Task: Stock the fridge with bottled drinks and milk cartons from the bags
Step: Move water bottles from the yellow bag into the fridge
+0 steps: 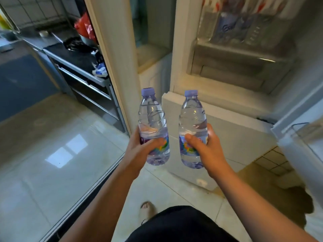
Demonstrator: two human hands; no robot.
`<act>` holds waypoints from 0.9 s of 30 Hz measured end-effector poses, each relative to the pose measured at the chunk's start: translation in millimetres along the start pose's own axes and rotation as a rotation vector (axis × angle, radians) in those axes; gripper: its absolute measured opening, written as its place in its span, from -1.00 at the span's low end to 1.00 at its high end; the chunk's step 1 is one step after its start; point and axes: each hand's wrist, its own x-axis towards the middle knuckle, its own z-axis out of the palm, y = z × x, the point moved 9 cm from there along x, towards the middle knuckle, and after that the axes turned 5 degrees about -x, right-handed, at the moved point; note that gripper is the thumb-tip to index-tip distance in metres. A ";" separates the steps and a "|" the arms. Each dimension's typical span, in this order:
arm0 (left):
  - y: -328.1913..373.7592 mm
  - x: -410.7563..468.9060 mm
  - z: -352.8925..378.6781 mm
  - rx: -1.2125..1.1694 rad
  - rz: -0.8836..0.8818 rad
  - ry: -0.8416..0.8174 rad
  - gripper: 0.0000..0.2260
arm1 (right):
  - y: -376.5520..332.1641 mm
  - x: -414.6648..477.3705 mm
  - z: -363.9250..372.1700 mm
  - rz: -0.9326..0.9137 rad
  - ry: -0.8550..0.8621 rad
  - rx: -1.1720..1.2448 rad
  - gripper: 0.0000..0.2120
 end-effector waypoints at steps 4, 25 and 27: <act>29.8 71.9 30.9 0.019 0.048 -0.145 -0.54 | -24.1 52.0 -17.6 -0.076 0.135 -0.008 -0.58; 169.7 275.2 197.3 -0.023 0.303 -0.645 -0.28 | -150.2 209.6 -98.7 -0.387 0.528 0.008 -0.55; 177.2 287.5 211.5 -0.039 0.322 -0.641 -0.32 | -155.7 223.6 -111.0 -0.393 0.548 0.031 -0.55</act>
